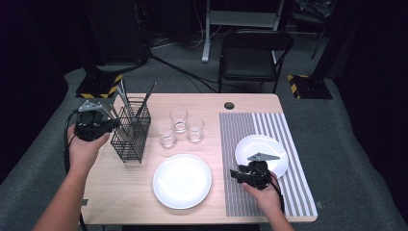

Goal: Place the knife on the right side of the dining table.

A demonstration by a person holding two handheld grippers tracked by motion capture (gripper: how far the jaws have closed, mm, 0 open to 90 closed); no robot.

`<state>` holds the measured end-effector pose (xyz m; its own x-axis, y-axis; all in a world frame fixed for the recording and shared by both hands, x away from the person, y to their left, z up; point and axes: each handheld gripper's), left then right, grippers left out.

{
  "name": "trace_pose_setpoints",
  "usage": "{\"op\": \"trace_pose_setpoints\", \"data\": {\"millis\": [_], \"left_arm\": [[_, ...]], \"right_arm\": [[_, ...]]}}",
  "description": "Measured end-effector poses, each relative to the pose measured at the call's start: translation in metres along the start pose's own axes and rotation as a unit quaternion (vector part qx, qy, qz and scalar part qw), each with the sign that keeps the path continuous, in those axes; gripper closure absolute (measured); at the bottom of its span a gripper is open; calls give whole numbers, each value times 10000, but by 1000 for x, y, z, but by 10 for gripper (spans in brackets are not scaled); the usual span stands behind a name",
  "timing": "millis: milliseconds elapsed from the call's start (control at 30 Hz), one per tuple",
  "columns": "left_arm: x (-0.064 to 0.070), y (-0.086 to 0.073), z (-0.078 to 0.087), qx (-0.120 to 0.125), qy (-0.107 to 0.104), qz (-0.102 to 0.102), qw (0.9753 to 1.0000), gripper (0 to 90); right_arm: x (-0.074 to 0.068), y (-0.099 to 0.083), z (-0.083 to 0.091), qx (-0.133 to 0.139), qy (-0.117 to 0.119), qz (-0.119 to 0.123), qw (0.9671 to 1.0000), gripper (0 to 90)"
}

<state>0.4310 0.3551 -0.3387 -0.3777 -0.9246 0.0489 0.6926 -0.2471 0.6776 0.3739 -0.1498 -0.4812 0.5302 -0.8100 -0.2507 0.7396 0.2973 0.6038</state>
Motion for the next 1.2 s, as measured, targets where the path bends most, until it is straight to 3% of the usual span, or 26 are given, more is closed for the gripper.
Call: {"op": "trace_pose_setpoints", "data": {"millis": [433, 800, 1200], "left_arm": [[5, 16, 24, 64, 14, -159, 9999, 823], [13, 28, 47, 129, -187, -286, 9993, 823], [23, 31, 55, 126, -428, -481, 9978, 823]], "right_arm": [[0, 0, 0, 1, 3, -25, 10000, 507], [0, 0, 1, 17, 18, -42, 10000, 507], [0, 0, 1, 9, 17, -46, 10000, 507]]}}
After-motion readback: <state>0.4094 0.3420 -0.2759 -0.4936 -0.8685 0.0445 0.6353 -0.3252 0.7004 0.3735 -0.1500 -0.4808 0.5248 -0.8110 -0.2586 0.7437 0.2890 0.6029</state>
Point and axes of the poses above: each handheld gripper's, and its own axes: z roughly backward along the jaws, y roughly out of its top, x roughly to its right, and after that the axes turned 10 degrees about -x, right-handed
